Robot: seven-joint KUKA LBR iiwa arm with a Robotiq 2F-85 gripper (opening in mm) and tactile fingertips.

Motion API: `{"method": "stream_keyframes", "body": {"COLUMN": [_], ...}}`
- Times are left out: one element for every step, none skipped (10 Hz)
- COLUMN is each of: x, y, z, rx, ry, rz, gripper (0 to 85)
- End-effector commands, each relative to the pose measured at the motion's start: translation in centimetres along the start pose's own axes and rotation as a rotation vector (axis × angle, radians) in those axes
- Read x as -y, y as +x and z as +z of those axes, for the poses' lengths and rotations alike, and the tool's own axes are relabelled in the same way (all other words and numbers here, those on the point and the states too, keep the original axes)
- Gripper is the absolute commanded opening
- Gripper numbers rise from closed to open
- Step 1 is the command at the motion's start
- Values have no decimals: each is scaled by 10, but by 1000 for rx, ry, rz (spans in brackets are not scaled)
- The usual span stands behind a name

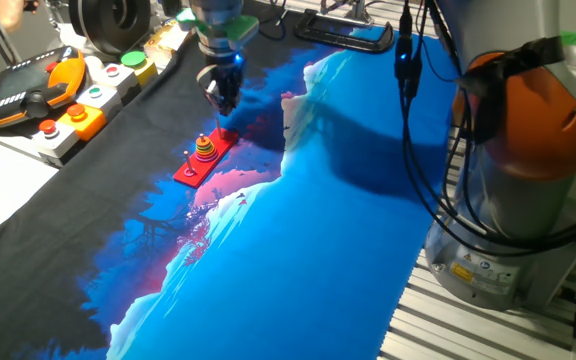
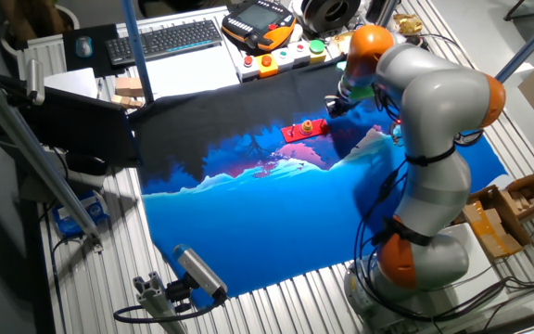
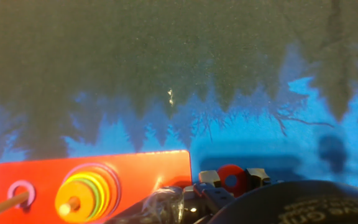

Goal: Take out one Hanoi block and throw it aside

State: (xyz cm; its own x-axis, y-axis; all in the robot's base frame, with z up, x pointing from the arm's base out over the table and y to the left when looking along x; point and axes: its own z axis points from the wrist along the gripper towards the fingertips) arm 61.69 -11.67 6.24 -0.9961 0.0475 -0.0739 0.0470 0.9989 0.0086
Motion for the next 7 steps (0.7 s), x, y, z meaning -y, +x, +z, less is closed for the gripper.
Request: {"method": "stream_keyframes", "body": {"x": [1,2,2,2,2,3,3], "y": [-1,-1,-1,-1,-1,-1,-1], "z": [6,9,10,11,12,13,15], "rx": [4,4,4,-2,-7,-10,-10], "ry": [-4,-4,-6,-7,-7,-7,-10], "rz": [-1,-1,0,-4,-10,-15,-19], "gripper": [7,7,7,7,7,7,7]}}
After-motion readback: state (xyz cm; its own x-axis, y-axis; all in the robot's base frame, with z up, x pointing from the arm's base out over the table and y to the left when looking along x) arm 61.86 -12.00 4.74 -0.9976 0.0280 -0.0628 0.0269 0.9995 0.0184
